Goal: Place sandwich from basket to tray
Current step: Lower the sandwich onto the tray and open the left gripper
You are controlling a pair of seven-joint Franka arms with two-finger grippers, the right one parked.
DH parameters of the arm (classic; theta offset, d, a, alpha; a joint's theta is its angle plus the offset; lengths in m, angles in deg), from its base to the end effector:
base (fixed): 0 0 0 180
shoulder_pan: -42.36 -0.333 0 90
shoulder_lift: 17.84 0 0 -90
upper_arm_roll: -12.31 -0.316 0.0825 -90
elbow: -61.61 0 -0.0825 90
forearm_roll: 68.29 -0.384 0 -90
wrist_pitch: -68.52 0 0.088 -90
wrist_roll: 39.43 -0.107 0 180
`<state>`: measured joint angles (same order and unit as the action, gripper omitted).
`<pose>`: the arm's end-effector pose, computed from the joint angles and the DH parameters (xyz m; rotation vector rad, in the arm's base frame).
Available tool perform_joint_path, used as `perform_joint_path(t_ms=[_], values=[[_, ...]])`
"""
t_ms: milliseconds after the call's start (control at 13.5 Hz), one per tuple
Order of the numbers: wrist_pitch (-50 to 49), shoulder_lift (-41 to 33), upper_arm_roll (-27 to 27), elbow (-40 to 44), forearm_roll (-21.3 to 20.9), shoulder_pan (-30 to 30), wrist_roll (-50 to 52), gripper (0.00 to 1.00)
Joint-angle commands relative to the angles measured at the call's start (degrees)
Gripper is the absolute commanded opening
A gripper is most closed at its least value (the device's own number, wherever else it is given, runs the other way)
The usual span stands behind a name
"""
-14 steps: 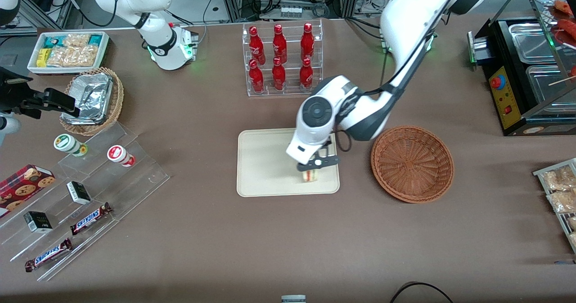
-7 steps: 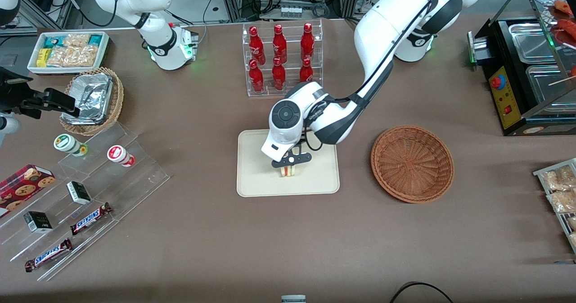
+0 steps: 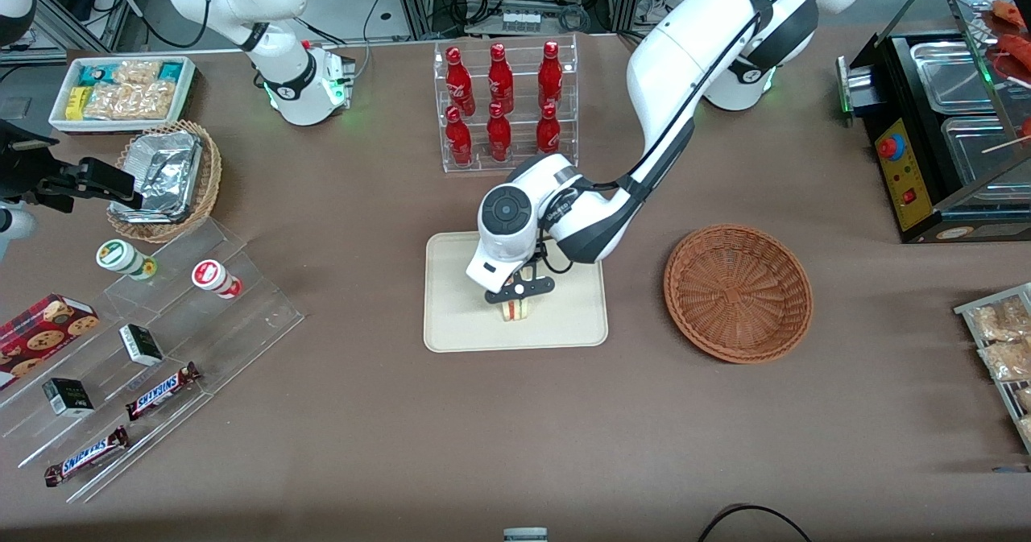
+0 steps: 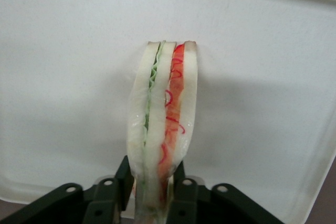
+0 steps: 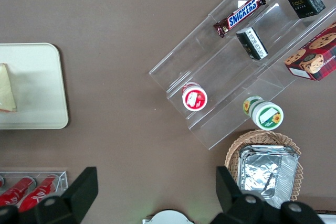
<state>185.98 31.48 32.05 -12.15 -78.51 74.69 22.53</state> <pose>0.5096 -0.5378 0.2443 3.1060 0.2986 -0.1818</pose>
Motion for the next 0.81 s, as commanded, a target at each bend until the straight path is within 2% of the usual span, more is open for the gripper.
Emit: perform_joint_path(t_ms=[0,444,593,741], values=[[-1.0,-2.89,-0.66,1.42,-1.65,0.55,0.71,1.0],[-9.94,-13.26,-1.1,0.37,-1.73,-3.23,0.62,1.0],[-13.3,-15.9,-5.91,-0.6,-0.86,-3.23,0.1,1.0],[-13.22,-18.45,-8.55,-2.88,0.54,-3.41,-6.28,1.0]])
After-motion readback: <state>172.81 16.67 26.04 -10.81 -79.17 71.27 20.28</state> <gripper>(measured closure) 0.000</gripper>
